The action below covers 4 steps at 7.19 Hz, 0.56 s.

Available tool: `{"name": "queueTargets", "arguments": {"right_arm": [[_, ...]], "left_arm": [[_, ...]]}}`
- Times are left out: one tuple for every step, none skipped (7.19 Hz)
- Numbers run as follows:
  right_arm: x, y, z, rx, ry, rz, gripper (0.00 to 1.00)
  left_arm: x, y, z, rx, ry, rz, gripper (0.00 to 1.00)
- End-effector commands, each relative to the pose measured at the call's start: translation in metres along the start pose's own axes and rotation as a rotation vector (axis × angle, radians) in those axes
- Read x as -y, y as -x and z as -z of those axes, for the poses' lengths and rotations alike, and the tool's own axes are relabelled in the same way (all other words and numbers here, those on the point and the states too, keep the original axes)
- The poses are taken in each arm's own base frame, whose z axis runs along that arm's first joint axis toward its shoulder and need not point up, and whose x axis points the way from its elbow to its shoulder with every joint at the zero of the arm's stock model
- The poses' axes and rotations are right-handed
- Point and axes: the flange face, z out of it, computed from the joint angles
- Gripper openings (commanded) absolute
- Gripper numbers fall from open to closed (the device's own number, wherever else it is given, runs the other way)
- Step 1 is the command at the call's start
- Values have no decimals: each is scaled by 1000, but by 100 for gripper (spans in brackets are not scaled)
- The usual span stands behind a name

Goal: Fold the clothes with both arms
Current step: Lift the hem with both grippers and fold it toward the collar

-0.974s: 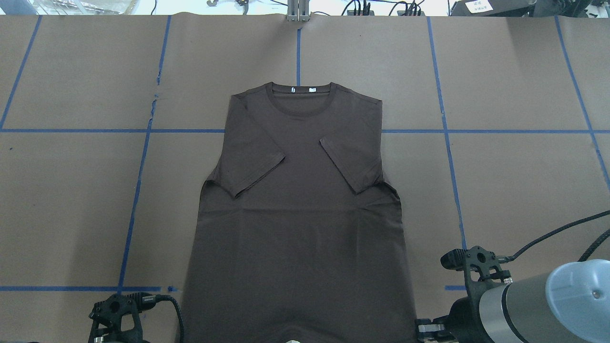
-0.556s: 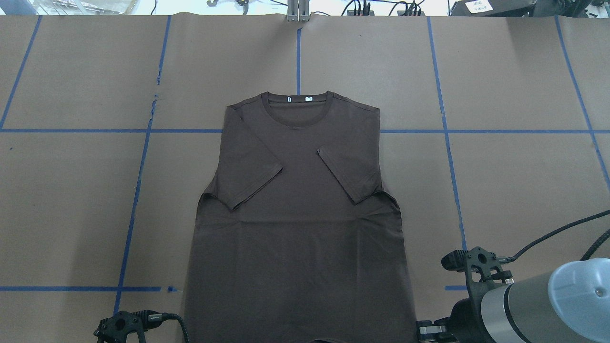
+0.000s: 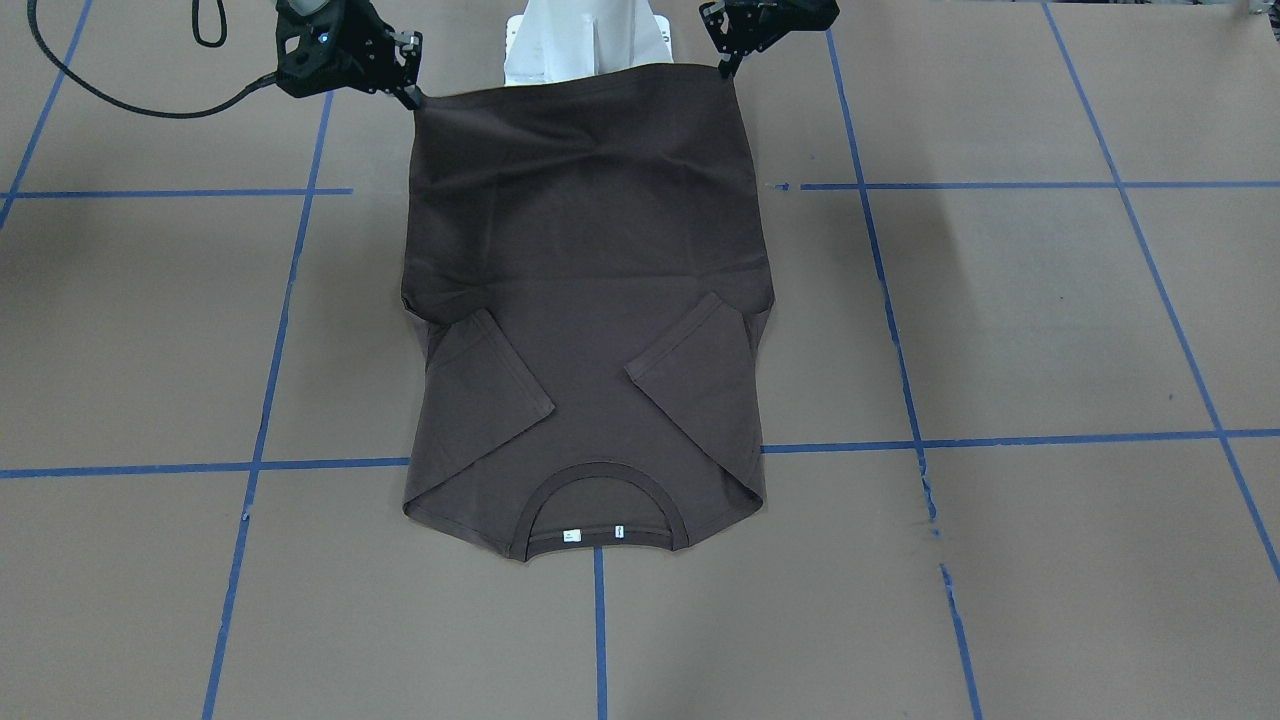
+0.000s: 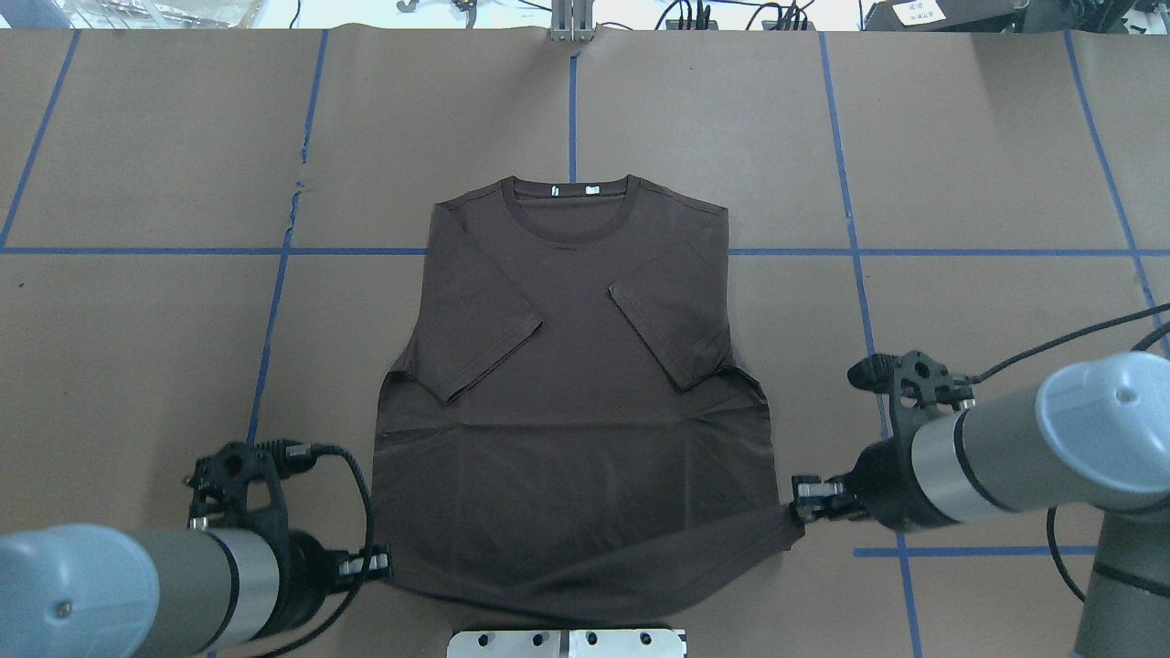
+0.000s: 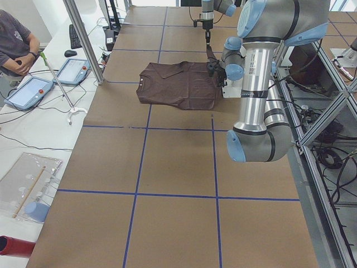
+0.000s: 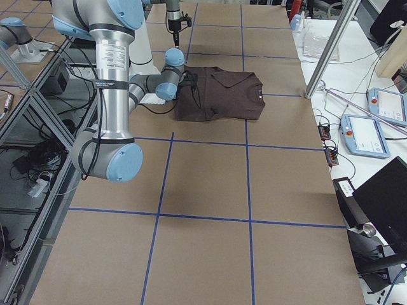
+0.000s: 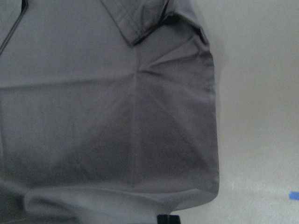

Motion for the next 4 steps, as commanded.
{"name": "queueTargets", "arguments": {"right_arm": [[86,3,13,18,-97,-46,0],[129,-1,5,-6,-139,-86,0],[166,2,5,-15,-178,-103,0],[193,5,3,-21,-192,-125,0]], "left_arm": [[104,-10,-9,33,-107,-74,0],[148,-3,-19,74,-139,-76,0],[181,-5,-22,89,-179,-78,0],[206,-12,-25,96,-210,-69,0]]}}
